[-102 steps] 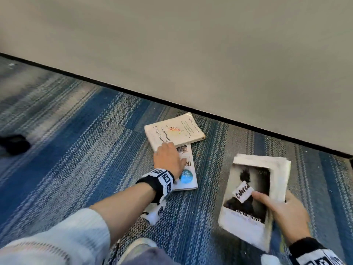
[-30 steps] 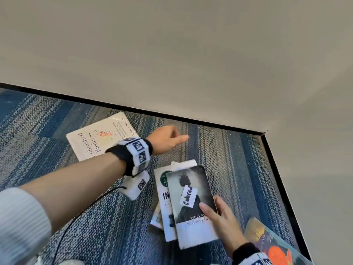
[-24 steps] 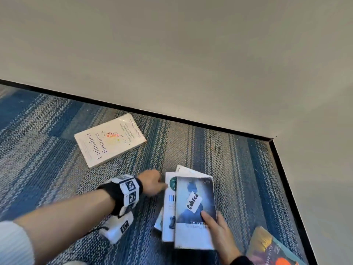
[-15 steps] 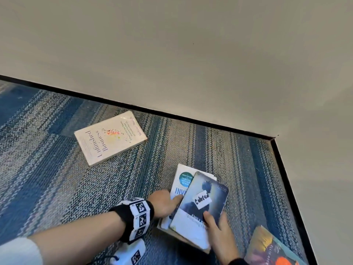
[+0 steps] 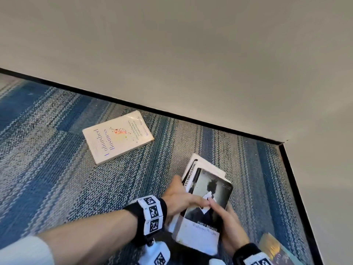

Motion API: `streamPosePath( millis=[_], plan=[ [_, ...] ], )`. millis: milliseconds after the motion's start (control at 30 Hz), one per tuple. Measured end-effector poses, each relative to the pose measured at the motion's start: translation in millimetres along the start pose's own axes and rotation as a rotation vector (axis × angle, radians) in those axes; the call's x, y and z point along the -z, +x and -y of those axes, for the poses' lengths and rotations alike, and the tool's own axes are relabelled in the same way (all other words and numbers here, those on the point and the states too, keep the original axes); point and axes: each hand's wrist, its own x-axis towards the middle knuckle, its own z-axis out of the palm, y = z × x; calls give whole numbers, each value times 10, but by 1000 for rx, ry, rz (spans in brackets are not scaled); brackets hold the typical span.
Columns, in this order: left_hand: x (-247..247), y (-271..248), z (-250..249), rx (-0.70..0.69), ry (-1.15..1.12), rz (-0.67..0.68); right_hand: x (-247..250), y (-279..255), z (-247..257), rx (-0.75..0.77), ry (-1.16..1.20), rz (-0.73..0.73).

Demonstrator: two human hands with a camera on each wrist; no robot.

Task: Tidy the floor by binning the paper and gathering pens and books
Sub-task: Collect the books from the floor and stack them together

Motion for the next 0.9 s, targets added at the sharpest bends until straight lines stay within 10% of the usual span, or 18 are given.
streamPosePath(
  millis=[333,600,900],
  plan=[
    [254,-192,-448,-576,117,97,-84,-32,469,461,-241,78],
    [495,-27,246,-354,224,133,-201,44,-21,248,-349,65],
    [627,-44,-65,-265,293,155,-360,76,370,377,-426,-3]
  ],
)
